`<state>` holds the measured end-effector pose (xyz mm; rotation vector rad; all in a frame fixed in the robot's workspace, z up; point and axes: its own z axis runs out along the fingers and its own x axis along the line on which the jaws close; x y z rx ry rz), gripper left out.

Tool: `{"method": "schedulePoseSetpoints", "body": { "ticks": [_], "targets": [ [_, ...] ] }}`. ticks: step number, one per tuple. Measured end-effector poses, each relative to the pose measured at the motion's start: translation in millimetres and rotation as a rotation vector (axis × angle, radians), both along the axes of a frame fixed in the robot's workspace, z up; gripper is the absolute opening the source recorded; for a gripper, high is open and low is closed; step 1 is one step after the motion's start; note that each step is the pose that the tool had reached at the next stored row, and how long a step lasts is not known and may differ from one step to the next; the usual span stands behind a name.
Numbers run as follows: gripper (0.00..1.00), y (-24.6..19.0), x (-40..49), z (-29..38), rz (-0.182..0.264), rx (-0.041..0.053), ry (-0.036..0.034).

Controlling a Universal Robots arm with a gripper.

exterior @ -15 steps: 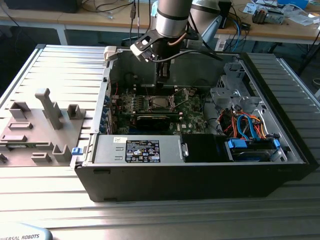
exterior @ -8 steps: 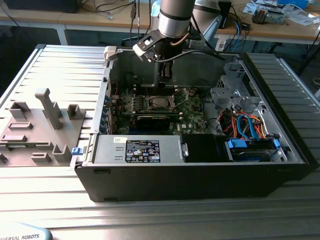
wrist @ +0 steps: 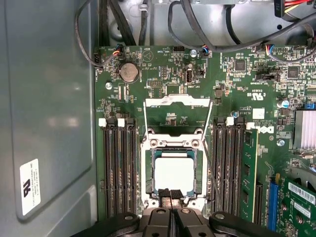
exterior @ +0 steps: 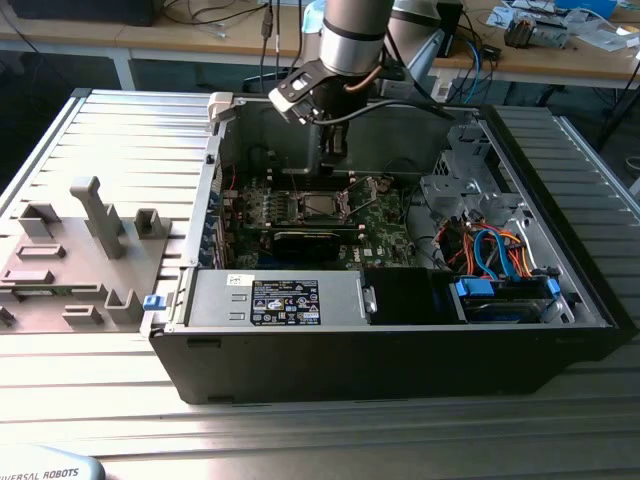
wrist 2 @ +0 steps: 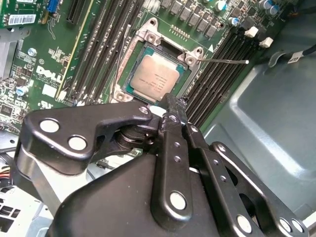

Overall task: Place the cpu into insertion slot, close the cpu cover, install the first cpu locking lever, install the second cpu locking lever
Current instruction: 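Close the cpu cover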

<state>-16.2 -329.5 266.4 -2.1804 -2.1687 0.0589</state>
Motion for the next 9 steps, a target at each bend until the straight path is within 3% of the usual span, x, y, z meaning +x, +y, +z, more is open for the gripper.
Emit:
{"method": "schedulePoseSetpoints", "body": {
  "ticks": [9],
  "targets": [
    [0.11,0.0,8.9,0.0,0.0,0.0001,0.0001]
  ]
}}
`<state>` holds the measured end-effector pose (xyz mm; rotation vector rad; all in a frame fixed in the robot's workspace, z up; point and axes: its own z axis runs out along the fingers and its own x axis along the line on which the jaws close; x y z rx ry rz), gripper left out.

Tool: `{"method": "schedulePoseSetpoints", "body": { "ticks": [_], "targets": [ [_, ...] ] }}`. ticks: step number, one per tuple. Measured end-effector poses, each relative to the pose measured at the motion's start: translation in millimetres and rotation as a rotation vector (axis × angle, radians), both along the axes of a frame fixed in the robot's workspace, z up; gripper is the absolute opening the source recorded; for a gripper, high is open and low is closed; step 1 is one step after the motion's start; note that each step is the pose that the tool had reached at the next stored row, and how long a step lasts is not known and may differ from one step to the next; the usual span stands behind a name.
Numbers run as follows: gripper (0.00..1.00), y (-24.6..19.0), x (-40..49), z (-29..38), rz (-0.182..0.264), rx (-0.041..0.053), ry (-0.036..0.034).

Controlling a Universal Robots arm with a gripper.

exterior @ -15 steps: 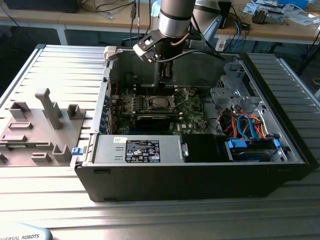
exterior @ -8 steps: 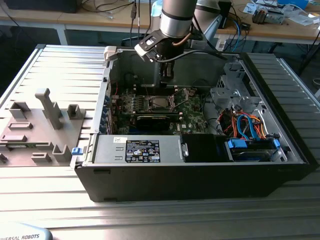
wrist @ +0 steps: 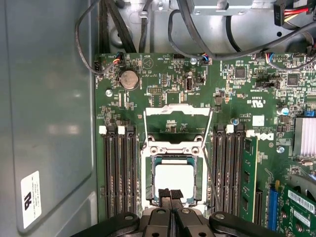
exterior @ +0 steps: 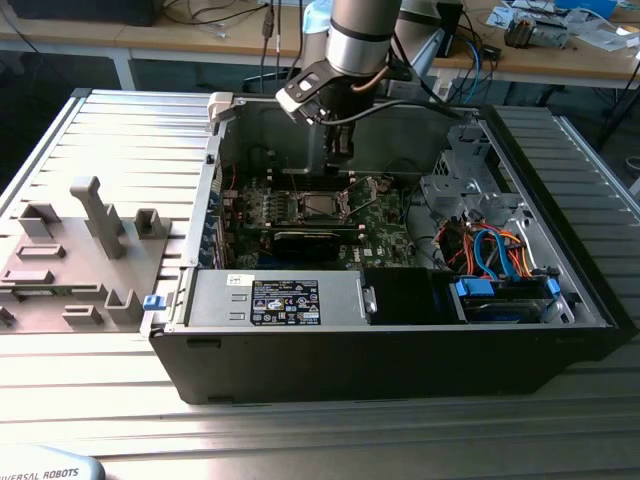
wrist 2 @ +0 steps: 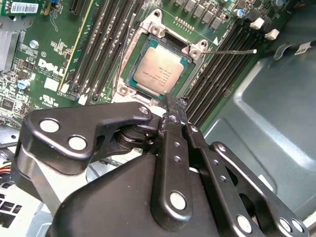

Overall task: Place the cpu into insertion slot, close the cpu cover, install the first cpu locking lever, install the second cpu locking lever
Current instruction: 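Close the cpu cover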

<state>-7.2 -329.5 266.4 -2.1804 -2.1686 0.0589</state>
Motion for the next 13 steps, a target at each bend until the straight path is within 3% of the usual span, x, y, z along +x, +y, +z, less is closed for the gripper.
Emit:
{"method": "schedulePoseSetpoints", "body": {
  "ticks": [13],
  "targets": [
    [0.11,0.0,11.0,0.0,0.0,-0.0001,0.0003]
  ]
}}
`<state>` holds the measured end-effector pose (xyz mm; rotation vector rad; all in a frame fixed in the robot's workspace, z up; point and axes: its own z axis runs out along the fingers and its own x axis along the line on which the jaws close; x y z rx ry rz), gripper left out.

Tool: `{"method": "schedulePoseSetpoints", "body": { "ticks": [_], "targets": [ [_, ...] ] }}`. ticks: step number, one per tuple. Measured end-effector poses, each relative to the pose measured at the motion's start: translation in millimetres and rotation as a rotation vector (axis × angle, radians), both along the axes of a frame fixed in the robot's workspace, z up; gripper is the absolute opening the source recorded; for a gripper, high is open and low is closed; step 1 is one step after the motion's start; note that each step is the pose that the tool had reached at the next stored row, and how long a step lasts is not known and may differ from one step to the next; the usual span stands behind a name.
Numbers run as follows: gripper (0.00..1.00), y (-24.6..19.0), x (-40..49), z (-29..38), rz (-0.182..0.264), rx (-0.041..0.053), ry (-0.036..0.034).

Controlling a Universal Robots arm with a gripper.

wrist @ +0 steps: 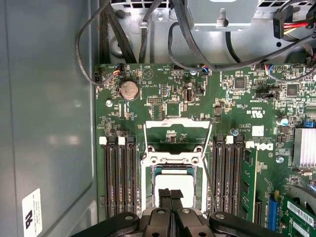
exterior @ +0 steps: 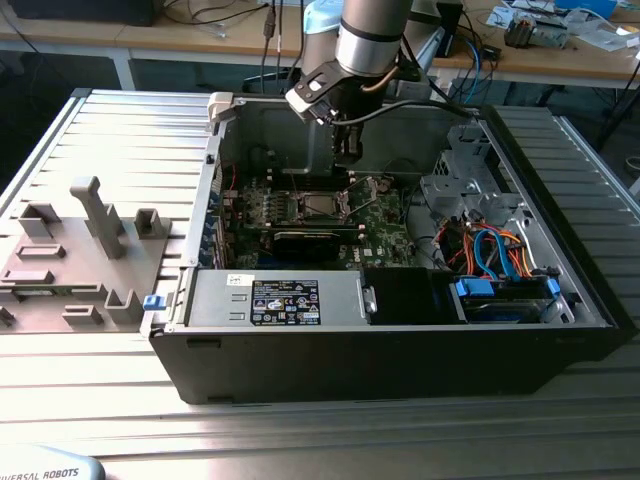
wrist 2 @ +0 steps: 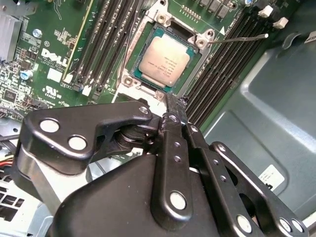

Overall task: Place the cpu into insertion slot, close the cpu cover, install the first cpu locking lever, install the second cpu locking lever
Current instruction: 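Close the cpu cover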

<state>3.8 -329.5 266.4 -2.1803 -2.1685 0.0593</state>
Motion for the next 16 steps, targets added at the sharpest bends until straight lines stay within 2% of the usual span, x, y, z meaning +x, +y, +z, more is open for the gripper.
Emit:
{"method": "schedulePoseSetpoints", "body": {
  "ticks": [16],
  "targets": [
    [0.11,0.0,10.1,0.0,0.0,0.0,0.0]
  ]
}}
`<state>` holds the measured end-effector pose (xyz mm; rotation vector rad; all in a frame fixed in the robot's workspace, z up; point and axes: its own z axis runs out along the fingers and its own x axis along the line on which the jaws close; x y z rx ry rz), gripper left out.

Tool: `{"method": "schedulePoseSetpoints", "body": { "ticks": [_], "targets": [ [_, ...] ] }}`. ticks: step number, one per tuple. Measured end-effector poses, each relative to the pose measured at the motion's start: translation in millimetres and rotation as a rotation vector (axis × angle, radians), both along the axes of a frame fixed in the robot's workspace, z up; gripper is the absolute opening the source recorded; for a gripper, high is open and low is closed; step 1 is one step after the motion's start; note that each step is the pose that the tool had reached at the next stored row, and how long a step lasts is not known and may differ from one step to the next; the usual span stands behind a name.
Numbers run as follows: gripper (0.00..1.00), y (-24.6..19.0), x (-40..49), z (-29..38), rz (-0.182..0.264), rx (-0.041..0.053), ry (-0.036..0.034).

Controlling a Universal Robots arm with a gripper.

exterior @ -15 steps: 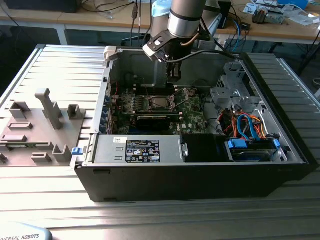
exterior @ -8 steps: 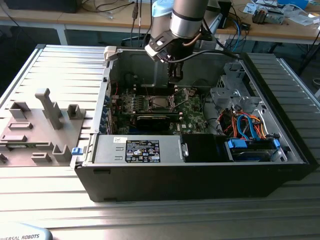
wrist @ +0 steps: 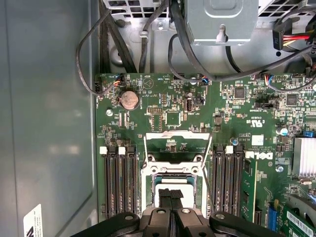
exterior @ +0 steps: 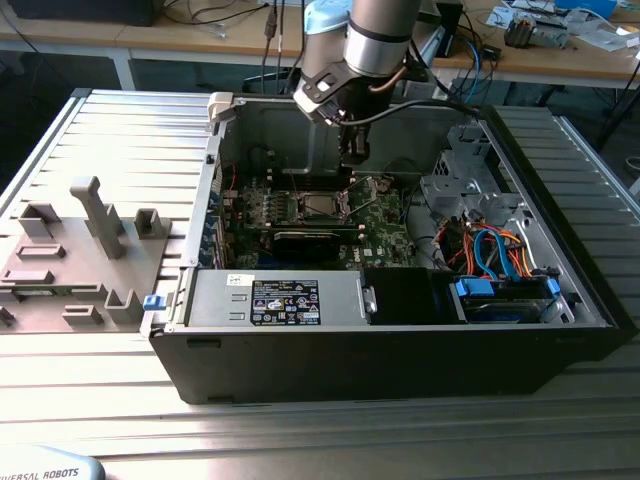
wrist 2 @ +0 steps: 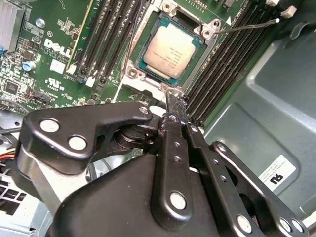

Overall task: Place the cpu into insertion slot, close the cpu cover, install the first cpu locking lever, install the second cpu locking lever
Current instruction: 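Close the cpu cover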

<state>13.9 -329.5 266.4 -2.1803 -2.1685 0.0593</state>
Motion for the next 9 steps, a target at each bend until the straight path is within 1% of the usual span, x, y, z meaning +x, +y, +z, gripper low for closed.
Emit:
{"method": "schedulePoseSetpoints", "body": {
  "ticks": [9],
  "targets": [
    [0.11,0.0,4.9,0.0,0.0,0.0,0.0]
  ]
}}
